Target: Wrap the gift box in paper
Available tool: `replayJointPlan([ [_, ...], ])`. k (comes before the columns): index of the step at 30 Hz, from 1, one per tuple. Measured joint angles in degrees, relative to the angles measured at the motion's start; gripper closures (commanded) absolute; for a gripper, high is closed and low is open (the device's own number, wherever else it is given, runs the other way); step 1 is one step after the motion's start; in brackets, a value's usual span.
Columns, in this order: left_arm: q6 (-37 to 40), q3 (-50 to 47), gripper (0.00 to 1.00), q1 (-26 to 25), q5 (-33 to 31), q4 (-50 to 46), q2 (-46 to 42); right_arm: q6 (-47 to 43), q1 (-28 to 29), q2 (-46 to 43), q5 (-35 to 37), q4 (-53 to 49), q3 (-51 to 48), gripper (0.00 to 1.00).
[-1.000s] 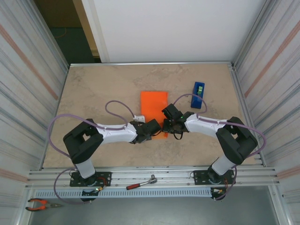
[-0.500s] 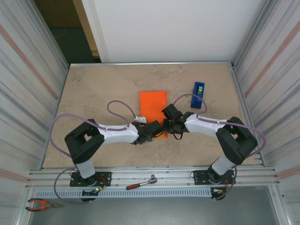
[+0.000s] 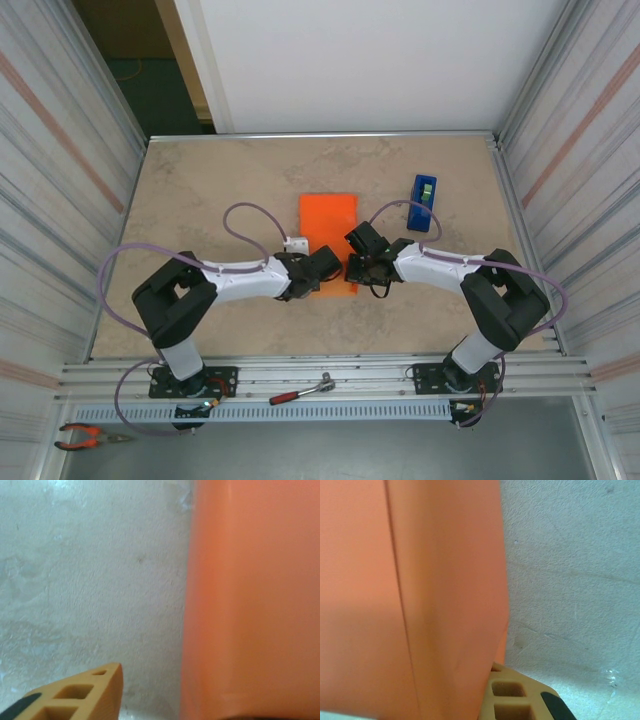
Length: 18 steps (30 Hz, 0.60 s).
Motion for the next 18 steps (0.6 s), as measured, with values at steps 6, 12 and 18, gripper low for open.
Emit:
replayJointPlan([
  [6,2.05,0.26,0.71,0.24,0.02,1.86,0.42,-0.35,0.00,-1.64,0.26,-2.27,0.02,0.44],
  [12,2.03,0.26,0.71,0.17,0.02,2.45,0.42,-0.44,0.00,-4.28,0.76,-4.94,0.04,0.42],
  [18,2.03,0.26,0.72,0.07,0.02,2.82,0.48,-0.28,1.16,-3.98,1.25,-6.05,0.39,0.61],
])
